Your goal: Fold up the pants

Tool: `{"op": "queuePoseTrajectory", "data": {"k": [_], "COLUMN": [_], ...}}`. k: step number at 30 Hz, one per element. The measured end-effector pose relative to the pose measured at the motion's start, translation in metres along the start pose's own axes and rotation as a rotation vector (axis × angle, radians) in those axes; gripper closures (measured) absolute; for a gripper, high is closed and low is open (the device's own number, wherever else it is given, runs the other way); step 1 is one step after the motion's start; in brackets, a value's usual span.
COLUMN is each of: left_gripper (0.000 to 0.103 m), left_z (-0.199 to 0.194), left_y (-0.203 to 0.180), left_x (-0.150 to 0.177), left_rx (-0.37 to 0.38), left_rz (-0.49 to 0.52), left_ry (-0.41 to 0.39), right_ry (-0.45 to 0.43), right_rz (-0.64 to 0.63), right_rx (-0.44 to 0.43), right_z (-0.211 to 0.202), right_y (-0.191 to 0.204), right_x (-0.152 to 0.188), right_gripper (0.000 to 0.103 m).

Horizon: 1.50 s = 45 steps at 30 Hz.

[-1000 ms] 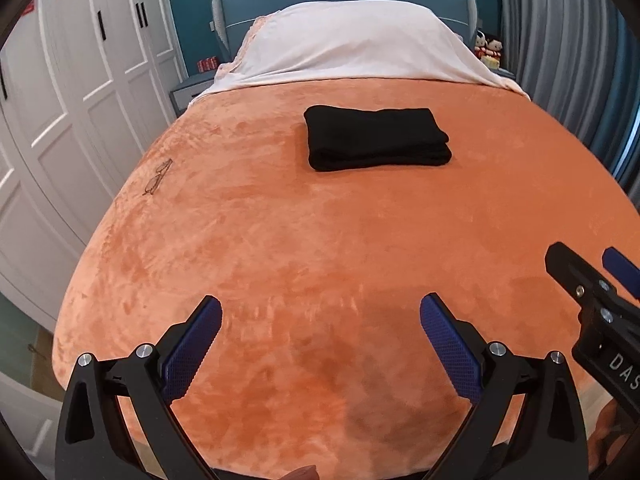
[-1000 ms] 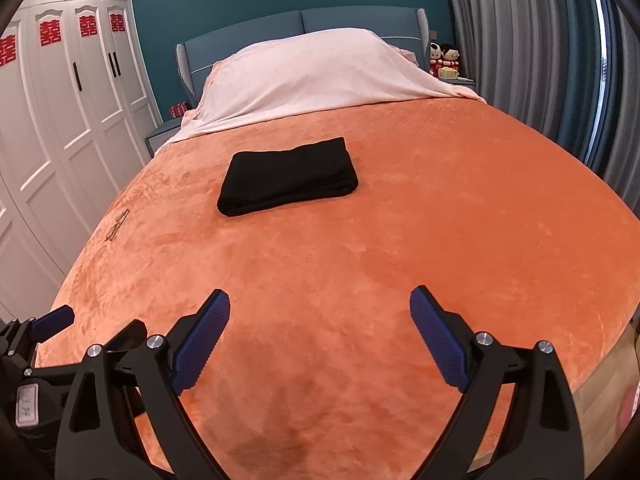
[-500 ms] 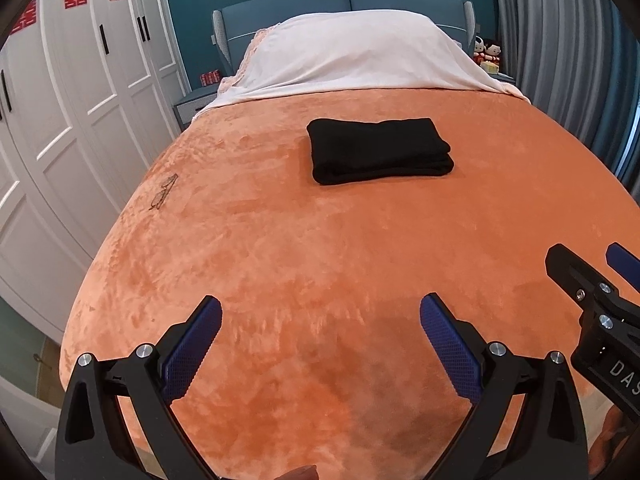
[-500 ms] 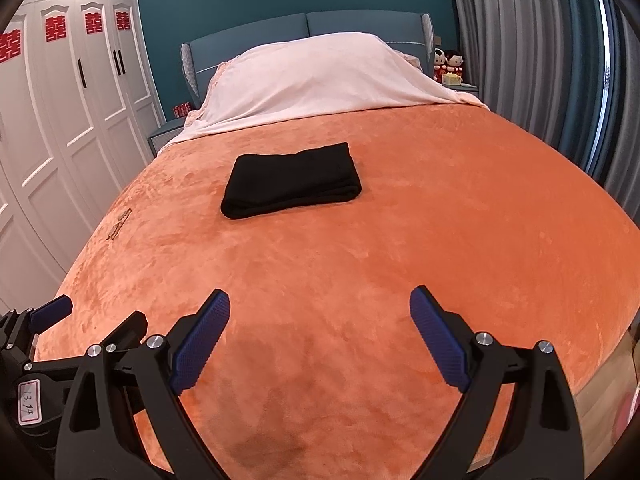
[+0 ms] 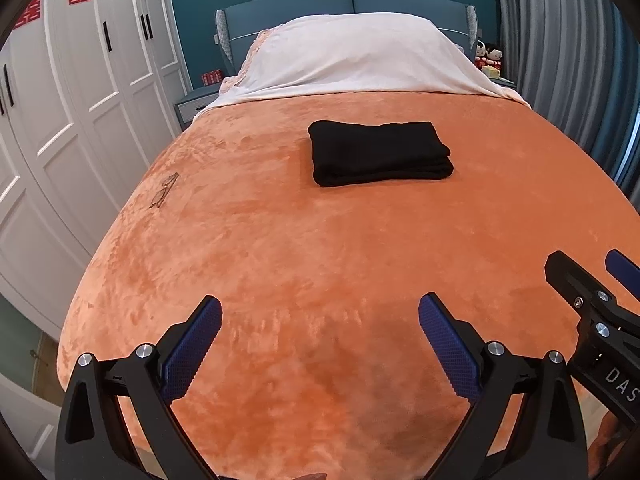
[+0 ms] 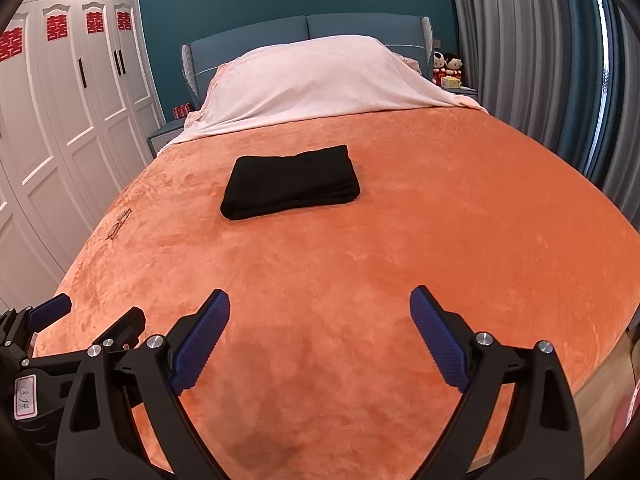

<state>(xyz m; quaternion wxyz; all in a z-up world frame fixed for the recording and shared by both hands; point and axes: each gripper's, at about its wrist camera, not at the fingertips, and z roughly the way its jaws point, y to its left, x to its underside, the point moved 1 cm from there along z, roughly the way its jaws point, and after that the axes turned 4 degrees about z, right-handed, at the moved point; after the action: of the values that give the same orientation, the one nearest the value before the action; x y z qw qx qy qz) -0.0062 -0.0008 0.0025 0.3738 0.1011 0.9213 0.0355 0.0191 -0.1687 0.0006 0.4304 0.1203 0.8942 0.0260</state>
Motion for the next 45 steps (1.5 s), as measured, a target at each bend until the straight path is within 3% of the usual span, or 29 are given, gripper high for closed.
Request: {"op": "queuePoseTrajectory", "data": {"k": [16,18,23,45], "left_gripper": [0.007,0.012,0.015,0.015], "left_z": [-0.0009,-0.0011,-0.0019,-0.0025], "left_y": [-0.0015,-0.0016,-0.0024,-0.0057], "left_x": [0.0,0.0003,-0.0005,-0.001], "left_rx": [0.004,0.01,0.013,0.011], "left_rz": [0.0,-0.002,0.004,0.013], "left_ry": [-0.001,0.001,-0.002,-0.006], "right_ry": [0.0,0.0,-0.001,0.0], "right_rz": [0.003,0.004,0.004,0.003], "right_rx": [0.001,0.002,0.002,0.001], "right_z": [-0.0009,-0.0013,-0.0013,-0.0009], "right_y": [0.0011,0.0018,0.0017,0.0004], "right_x": [0.0007,0.0011,0.0009,0.0003], "right_gripper": [0.014,0.014,0.014,0.014]}}
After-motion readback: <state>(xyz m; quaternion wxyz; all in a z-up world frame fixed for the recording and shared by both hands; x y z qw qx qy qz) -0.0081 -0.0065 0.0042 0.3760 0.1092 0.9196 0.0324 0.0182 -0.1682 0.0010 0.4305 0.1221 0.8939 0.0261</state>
